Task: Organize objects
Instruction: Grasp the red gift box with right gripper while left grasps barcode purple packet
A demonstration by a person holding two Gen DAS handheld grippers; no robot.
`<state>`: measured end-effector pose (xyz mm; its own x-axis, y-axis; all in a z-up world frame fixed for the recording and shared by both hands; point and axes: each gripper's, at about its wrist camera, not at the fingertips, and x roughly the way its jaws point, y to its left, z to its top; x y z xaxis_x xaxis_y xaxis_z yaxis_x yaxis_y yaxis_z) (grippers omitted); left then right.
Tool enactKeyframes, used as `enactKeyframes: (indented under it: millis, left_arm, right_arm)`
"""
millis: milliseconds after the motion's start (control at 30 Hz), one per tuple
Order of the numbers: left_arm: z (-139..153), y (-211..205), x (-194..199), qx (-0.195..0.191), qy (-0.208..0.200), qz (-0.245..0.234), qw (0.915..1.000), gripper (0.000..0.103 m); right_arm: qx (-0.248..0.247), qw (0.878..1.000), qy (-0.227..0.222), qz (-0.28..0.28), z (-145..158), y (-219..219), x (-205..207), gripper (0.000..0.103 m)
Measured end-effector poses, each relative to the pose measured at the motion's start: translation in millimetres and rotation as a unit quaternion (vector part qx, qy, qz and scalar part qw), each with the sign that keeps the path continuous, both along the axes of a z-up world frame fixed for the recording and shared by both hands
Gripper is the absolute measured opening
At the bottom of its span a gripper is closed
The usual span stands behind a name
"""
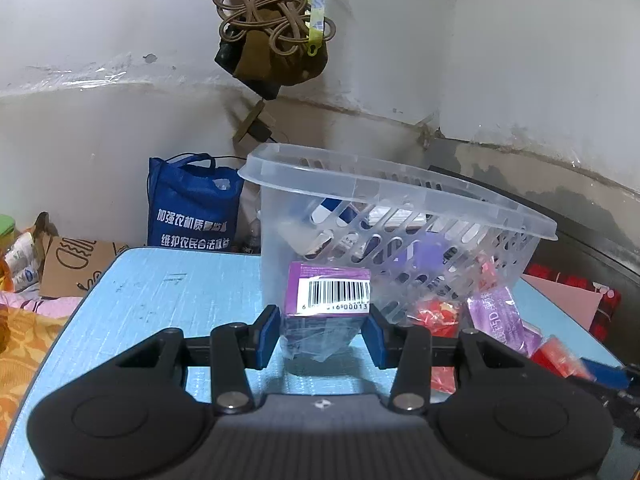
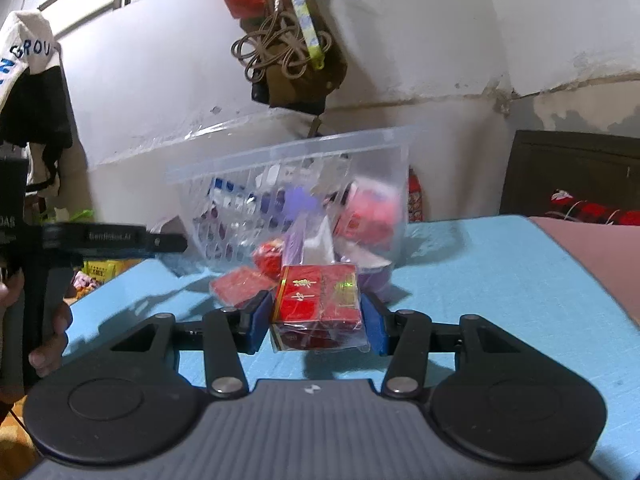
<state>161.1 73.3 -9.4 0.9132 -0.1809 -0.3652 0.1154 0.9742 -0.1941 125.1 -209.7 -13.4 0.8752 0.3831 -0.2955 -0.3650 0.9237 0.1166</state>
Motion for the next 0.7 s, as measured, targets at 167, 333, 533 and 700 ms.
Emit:
enactKeyframes:
  millis: [167, 333, 533, 700]
  left_arm:
    - [-0.1, -0.4, -0.9, 0.002, -0.005, 0.005, 1.0000, 0.048]
    - [6.2, 2.8, -4.9, 0.001, -0.013, 0.010, 0.9999, 0.048]
    - [26.7, 9.3, -21.8, -0.011, -0.027, 0.007, 0.9996, 0.048]
    - [56.3, 7.5, -33.0, 0.005, -0.043, 0.001, 0.9991, 0.048]
  right_arm:
    - [-0.003, 1.000, -0.004, -0.002, 5.0, -6.6, -2.4, 0.052]
    - [0.003, 1.000, -0.012, -0.005, 11.1, -15.2, -7.6, 0.052]
    - [0.002, 1.000, -0.023, -0.008, 24.0, -25.7, -10.7, 0.052]
    - [-0.004, 0.999, -0.035, -0.006, 46.0, -28.7, -8.1, 0.052]
